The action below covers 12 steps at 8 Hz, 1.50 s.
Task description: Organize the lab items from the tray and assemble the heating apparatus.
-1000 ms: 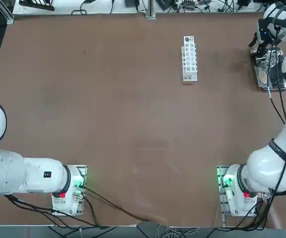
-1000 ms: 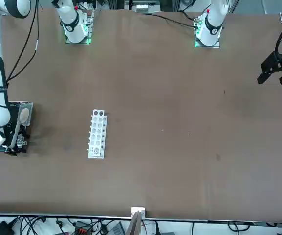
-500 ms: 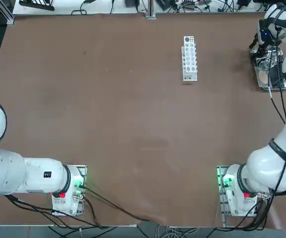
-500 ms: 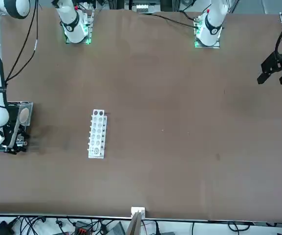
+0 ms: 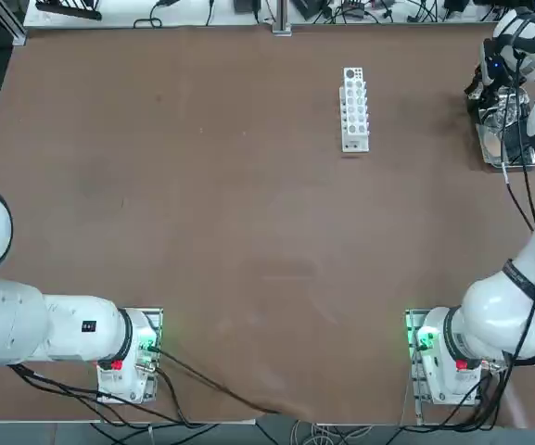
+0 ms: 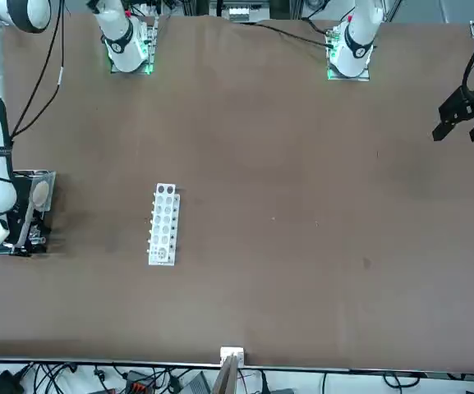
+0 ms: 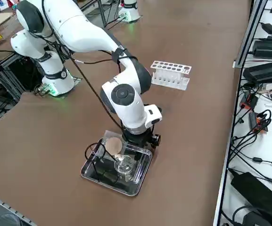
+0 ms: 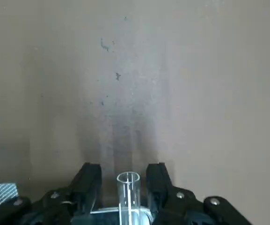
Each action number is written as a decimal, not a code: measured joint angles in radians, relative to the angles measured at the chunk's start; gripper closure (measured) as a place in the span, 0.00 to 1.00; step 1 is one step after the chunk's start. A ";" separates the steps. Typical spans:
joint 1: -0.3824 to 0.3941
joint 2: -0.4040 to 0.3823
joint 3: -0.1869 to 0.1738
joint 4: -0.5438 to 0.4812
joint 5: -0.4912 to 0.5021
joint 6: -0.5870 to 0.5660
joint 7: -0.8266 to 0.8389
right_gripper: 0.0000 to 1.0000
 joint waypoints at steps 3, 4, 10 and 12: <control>0.000 0.002 0.000 0.000 0.000 0.004 -0.001 0.61; 0.000 0.003 0.000 0.000 0.000 0.005 -0.002 0.63; 0.002 0.003 0.010 0.060 0.026 -0.018 0.016 0.78; 0.005 -0.018 0.027 0.108 0.042 -0.093 0.087 0.78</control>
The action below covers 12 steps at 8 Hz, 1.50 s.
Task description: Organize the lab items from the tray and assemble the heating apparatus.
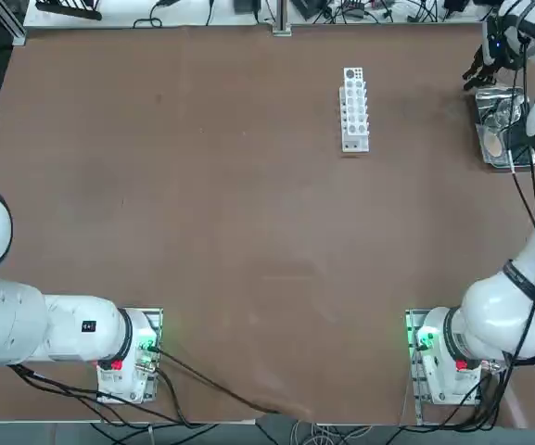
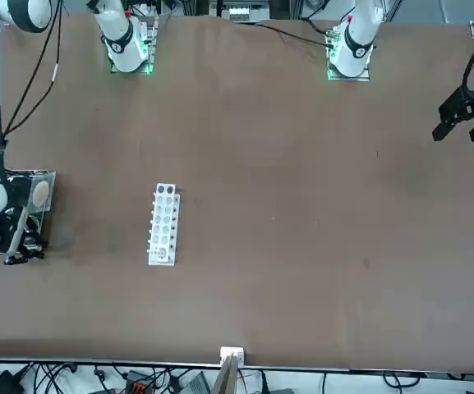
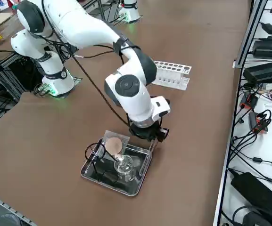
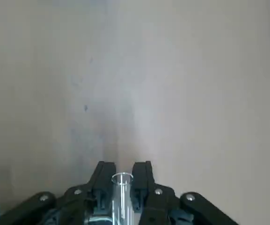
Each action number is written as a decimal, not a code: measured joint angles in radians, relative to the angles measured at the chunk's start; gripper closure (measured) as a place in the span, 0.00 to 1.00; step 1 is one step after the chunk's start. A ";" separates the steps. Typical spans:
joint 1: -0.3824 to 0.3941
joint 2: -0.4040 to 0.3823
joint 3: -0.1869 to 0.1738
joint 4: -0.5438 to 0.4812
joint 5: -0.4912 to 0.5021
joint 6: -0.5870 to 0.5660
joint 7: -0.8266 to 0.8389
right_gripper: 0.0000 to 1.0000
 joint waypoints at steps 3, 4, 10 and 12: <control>0.005 -0.081 0.049 0.081 0.026 -0.116 0.163 0.78; 0.006 -0.118 0.088 0.088 0.058 -0.133 0.227 0.78; 0.050 -0.080 0.190 0.063 0.714 -0.282 0.182 0.78; 0.131 -0.056 0.193 0.062 0.917 -0.281 0.181 0.78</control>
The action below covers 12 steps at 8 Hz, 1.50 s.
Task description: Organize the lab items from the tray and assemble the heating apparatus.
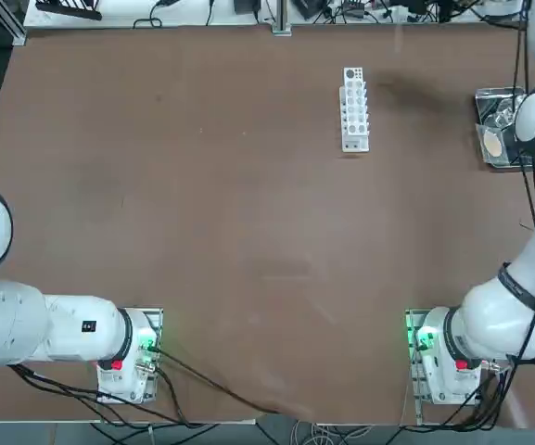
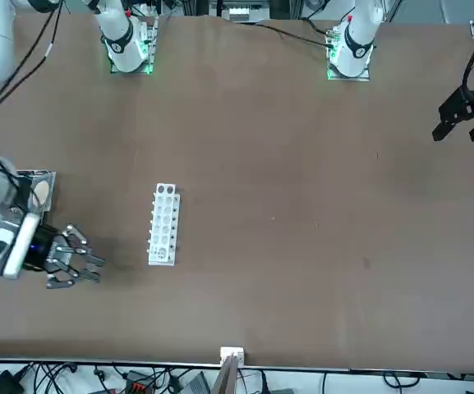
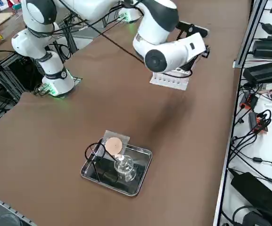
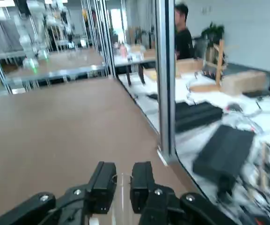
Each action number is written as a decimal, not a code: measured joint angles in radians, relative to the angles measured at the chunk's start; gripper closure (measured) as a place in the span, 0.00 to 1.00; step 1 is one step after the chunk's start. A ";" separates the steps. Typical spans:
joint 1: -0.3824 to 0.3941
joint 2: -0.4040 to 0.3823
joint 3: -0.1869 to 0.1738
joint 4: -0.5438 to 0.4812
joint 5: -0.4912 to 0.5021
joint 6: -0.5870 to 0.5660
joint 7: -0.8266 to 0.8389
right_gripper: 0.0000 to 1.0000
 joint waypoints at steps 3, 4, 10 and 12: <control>0.021 0.023 -0.001 -0.002 0.119 -0.054 0.000 0.78; 0.019 0.024 -0.002 -0.003 0.147 -0.092 -0.003 0.78; 0.047 0.082 0.002 -0.050 0.253 -0.216 -0.151 0.78; 0.076 0.102 0.003 -0.050 0.278 -0.216 -0.203 0.78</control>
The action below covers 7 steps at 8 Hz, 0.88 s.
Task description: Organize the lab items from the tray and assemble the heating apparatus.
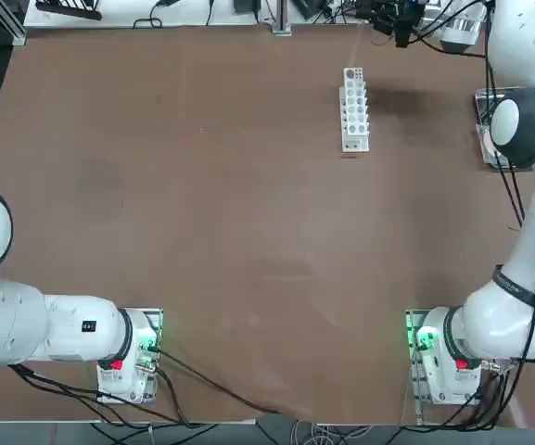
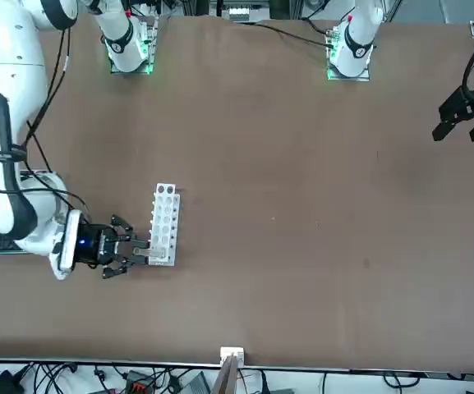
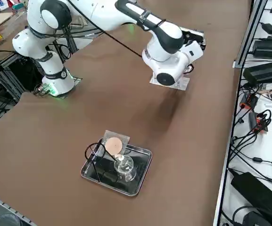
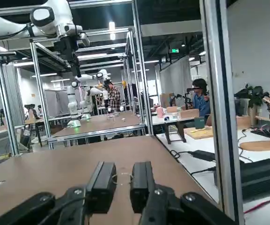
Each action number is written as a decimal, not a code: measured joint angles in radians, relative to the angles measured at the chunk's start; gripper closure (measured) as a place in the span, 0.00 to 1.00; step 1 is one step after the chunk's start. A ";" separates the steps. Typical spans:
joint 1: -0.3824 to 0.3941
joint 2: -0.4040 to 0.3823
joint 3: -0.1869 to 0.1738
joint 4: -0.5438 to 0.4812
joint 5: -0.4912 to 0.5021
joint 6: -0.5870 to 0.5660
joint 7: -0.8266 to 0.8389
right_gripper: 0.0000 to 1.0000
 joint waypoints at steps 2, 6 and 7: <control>0.001 0.004 -0.003 0.000 -0.004 0.000 -0.030 0.78; -0.007 0.004 -0.014 0.002 -0.039 -0.006 -0.081 0.78; -0.007 0.004 -0.014 0.002 -0.041 -0.007 -0.087 0.78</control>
